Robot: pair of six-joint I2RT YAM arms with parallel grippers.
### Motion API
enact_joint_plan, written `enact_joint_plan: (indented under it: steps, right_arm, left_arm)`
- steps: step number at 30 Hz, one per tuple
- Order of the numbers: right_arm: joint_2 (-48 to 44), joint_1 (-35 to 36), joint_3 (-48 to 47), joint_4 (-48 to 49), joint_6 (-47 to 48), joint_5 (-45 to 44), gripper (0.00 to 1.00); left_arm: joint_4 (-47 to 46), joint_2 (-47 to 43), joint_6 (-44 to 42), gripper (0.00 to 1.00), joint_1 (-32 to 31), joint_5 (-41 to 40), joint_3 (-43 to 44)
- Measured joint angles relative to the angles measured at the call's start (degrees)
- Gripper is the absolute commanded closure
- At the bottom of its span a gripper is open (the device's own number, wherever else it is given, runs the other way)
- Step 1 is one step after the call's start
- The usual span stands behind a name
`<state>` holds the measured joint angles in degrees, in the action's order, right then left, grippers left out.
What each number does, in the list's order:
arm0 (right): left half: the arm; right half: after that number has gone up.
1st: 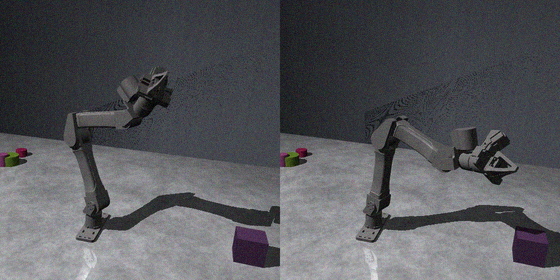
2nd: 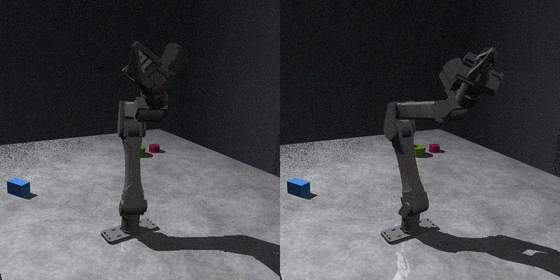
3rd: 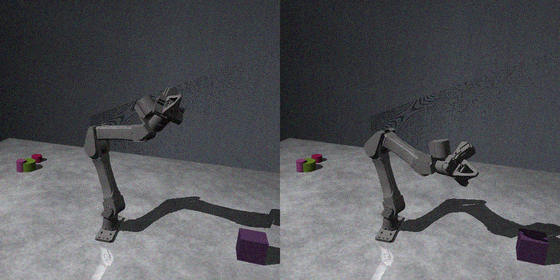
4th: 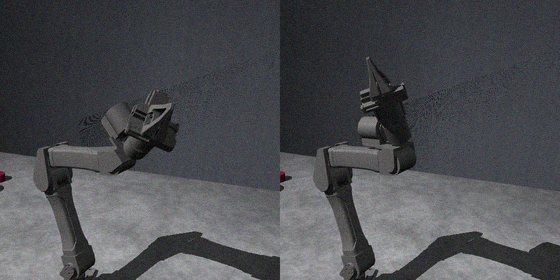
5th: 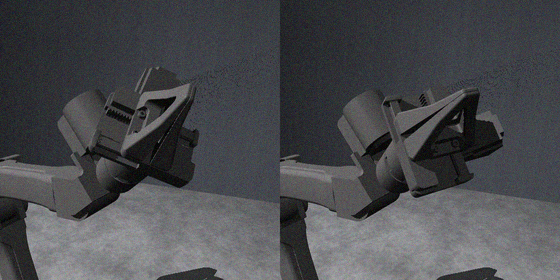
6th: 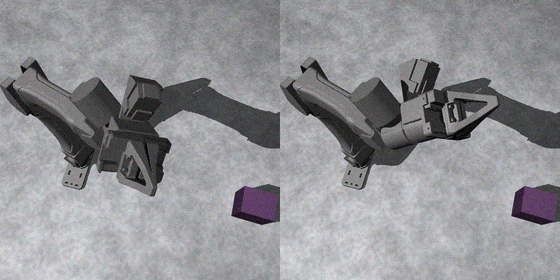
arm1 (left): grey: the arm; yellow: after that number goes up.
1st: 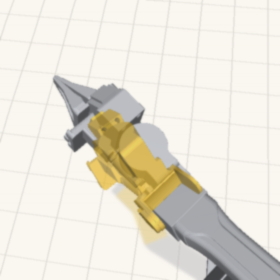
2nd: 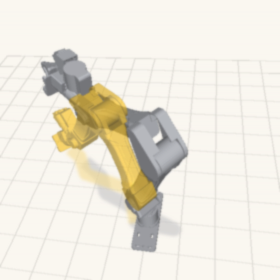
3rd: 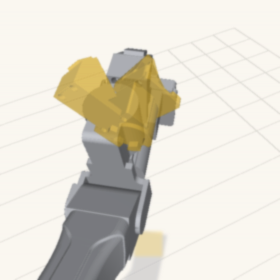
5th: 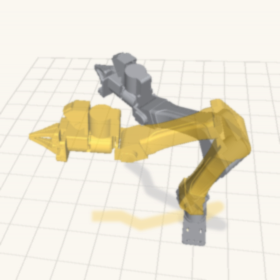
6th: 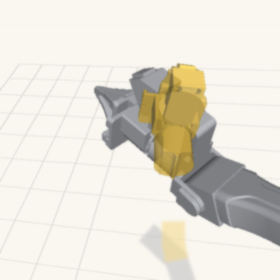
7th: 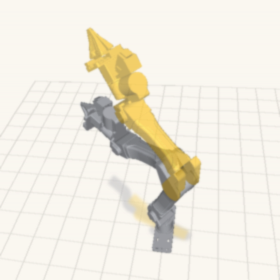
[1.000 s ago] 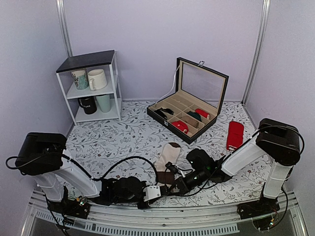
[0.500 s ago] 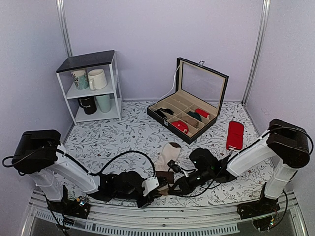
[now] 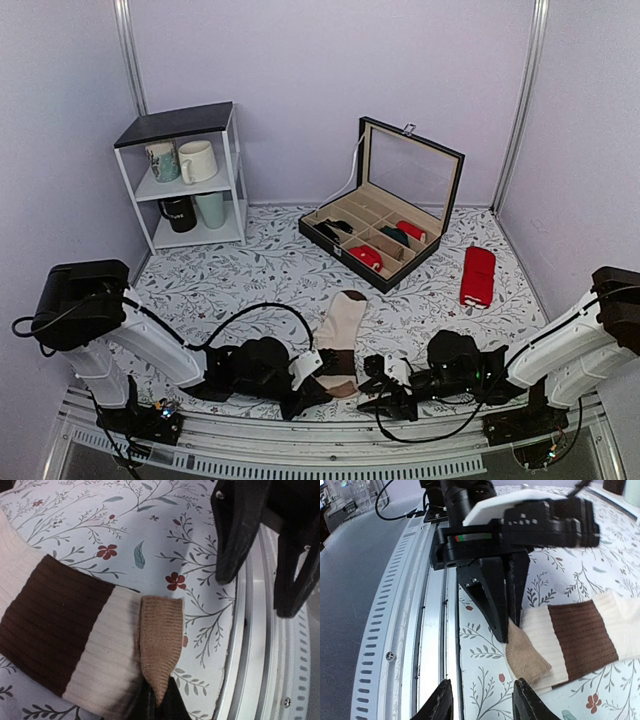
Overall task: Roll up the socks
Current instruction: Roll a pair of socks at the center of the board.
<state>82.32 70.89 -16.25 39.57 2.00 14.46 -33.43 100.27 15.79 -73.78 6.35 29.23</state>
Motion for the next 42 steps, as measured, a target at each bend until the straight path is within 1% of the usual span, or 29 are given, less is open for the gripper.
enact_joint_plan:
  steps: [6, 10, 15, 22, 24, 27, 28, 30, 32, 33, 34, 35, 36, 37, 39, 42]
  right_arm:
    - [5.62, 0.98, -3.61, 2.12, 9.22, -2.49, 0.6]
    - [10.23, 1.03, -6.62, 2.12, 12.63, -3.1, 0.61]
    - [14.27, 1.05, -7.69, 2.01, 14.08, -3.69, 0.62]
    - [15.28, 1.05, -7.67, 1.99, 12.7, -6.73, 0.63]
    - [16.0, 1.05, -7.67, 1.99, 12.13, -7.82, 0.67]
    - [16.46, 1.11, -7.67, 2.25, 11.13, -9.33, 0.83]
    - [16.46, 1.11, -7.67, 2.34, 10.45, -9.68, 0.89]
    - [16.46, 1.27, -7.65, 2.4, 9.33, -10.25, 1.0]
    - [16.46, 1.51, -7.63, 2.49, 7.72, -10.95, 1.0]
    - [16.46, 1.62, -7.63, 2.47, 6.54, -11.19, 1.0]
    - [16.46, 1.68, -7.65, 2.45, 5.46, -11.28, 1.0]
    - [16.46, 1.68, -7.65, 2.45, 4.33, -11.37, 1.0]
    - [16.46, 1.68, -7.65, 2.43, 3.21, -11.39, 1.0]
    - [16.48, 1.68, -7.69, 2.38, 1.81, -11.37, 1.0]
    - [16.52, 1.68, -7.78, 2.29, -0.31, -11.06, 1.0]
    - [16.85, 1.07, -8.81, 1.16, -4.57, -9.22, 1.0]
  left_arm:
    - [-1.49, 1.2, 0.35, 1.0, 0.57, 2.62, 0.37]
    - [-2.08, 1.49, 0.35, 1.0, 0.85, 3.54, 0.33]
    - [-2.82, 1.66, 0.35, 1.0, 0.96, 3.78, 0.04]
    - [-3.06, 1.77, 0.35, 1.0, 1.16, 4.22, 0.0]
    - [-3.08, 1.81, 0.35, 1.0, 1.22, 4.44, 0.0]
    - [-3.17, 1.86, 0.35, 1.0, 1.31, 4.7, 0.02]
    - [-3.17, 1.84, 0.33, 0.98, 1.31, 4.72, 0.0]
    - [-2.93, 1.53, 0.33, 0.88, 1.31, 4.55, -0.09]
    - [-2.32, 0.61, -0.02, 0.85, 1.31, 4.2, -0.37]
    - [-1.88, 0.02, -0.17, 0.79, 1.31, 3.89, -0.55]
    - [-1.05, -0.9, -0.31, 0.65, 1.31, 3.61, -0.83]
    - [-0.02, -1.97, -0.85, 0.34, 1.31, 3.17, -1.25]
    - [1.18, -3.21, -1.14, 0.08, 1.31, 2.69, -1.68]
    - [2.27, -4.33, -1.81, 0.01, 1.29, 2.21, -1.99]
    - [4.44, -6.29, -2.71, 0.01, 1.09, 0.72, -2.54]
    - [6.99, -10.88, -4.72, 0.01, -0.02, -4.42, -4.46]
